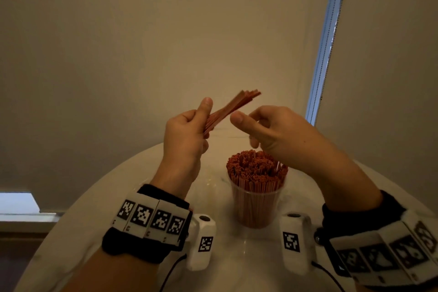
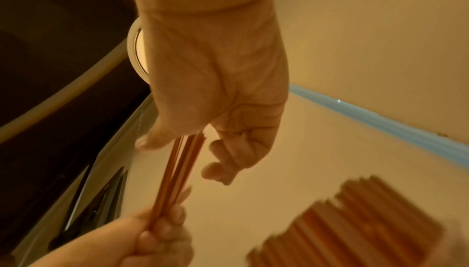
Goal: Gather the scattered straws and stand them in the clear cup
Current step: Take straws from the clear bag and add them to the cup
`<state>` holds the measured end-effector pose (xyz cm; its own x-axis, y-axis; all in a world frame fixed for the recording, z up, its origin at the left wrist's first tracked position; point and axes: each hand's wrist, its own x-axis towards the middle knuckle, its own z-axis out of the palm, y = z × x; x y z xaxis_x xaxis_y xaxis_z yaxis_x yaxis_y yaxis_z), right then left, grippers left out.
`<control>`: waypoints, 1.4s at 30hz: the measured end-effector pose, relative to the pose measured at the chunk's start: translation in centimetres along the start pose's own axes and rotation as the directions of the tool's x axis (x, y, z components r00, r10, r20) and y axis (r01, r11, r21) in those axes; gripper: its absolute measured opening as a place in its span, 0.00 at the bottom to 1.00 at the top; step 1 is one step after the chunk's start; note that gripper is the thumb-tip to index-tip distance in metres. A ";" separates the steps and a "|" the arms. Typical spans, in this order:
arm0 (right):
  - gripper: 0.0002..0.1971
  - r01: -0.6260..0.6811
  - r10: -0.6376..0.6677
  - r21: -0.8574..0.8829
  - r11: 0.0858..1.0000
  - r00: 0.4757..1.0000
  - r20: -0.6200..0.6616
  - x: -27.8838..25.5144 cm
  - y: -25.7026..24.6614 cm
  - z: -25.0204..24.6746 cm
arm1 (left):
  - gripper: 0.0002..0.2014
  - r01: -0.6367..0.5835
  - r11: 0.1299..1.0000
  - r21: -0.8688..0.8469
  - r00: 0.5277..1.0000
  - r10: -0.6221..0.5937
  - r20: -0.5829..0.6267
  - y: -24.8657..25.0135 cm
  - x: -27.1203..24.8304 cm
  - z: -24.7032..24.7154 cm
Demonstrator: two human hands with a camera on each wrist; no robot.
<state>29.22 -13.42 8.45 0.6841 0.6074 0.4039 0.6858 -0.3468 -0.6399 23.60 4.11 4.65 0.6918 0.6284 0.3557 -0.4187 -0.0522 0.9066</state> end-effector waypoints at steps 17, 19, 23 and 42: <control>0.15 -0.107 0.089 -0.115 0.988 0.985 -0.149 0.3 2.2 -1.9 | 0.40 -0.116 0.809 0.577 0.897 -0.164 0.410 -1.8 -0.5 0.5; 0.14 -0.145 0.130 -0.185 0.972 0.987 -0.091 0.5 2.5 -1.5 | 0.55 -0.064 0.777 0.626 0.783 -0.350 0.515 -2.4 -0.8 0.3; 0.17 -0.160 0.164 -0.172 0.972 0.986 0.012 0.8 2.6 -0.9 | 0.67 0.013 0.798 0.602 0.628 -0.475 0.616 -3.4 -1.4 0.8; 0.14 -0.172 0.173 -0.031 0.985 0.985 0.023 1.0 3.1 0.1 | 0.49 0.061 0.850 0.524 0.611 -0.447 0.654 -3.7 -1.2 0.7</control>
<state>32.00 -13.76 6.81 0.7864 0.5548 0.2717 0.5652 -0.4685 -0.6791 24.72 2.95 1.06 0.9942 -0.0999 -0.0392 -0.0056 -0.4129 0.9108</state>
